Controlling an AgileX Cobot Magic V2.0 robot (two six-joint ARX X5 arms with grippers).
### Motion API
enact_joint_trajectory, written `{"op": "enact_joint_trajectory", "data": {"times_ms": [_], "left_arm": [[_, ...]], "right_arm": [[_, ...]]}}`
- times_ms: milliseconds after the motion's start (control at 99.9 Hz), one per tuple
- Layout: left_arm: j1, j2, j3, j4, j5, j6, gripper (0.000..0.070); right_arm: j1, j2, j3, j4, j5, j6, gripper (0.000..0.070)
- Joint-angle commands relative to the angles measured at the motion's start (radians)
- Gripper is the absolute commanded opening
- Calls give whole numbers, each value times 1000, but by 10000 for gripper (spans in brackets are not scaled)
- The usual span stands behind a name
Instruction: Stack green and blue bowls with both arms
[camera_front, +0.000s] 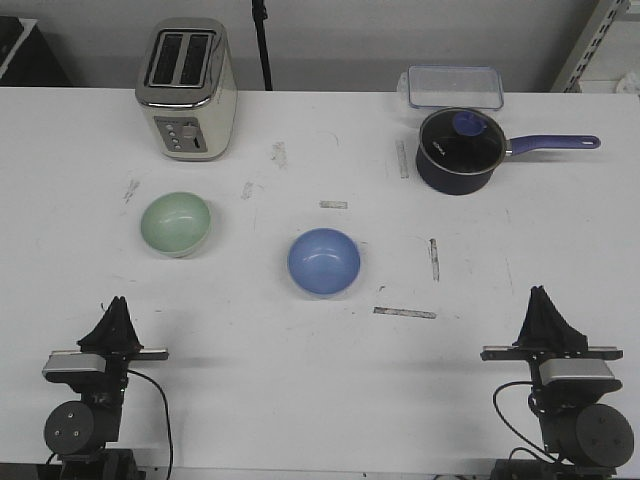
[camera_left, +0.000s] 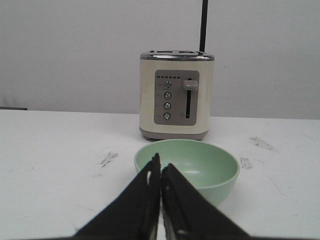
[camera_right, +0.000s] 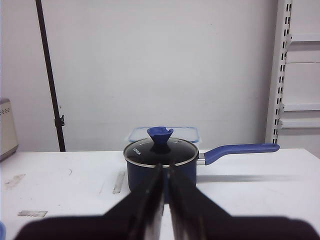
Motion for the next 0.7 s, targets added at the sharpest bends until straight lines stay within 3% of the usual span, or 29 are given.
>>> {"op": "enact_joint_trajectory", "data": {"times_ms": [0, 360, 691], "left_arm": [[1, 2, 40, 15, 1, 8, 1], [1, 158, 206, -102, 1, 9, 1], [1, 465, 425, -248, 1, 9, 1]], "right_arm": [[1, -3, 0, 13, 0, 6, 8], [1, -3, 0, 14, 0, 6, 8], [1, -3, 0, 14, 0, 6, 8]]}}
